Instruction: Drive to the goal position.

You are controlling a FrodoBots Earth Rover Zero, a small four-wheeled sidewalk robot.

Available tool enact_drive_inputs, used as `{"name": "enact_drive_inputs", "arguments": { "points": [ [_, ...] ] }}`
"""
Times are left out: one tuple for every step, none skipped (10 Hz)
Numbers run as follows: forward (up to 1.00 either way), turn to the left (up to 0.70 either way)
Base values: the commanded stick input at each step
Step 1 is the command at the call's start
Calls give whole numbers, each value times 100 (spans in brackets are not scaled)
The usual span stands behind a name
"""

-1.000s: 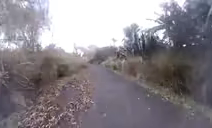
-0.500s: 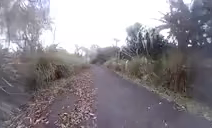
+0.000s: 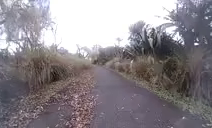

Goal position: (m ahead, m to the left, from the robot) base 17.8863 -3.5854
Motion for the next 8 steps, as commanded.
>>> {"name": "enact_drive_inputs", "arguments": {
  "points": [
    [0,0],
    [70,0],
    [70,0],
    [70,0],
    [70,0],
    [70,0],
    [70,0],
    [70,0]
  ]
}}
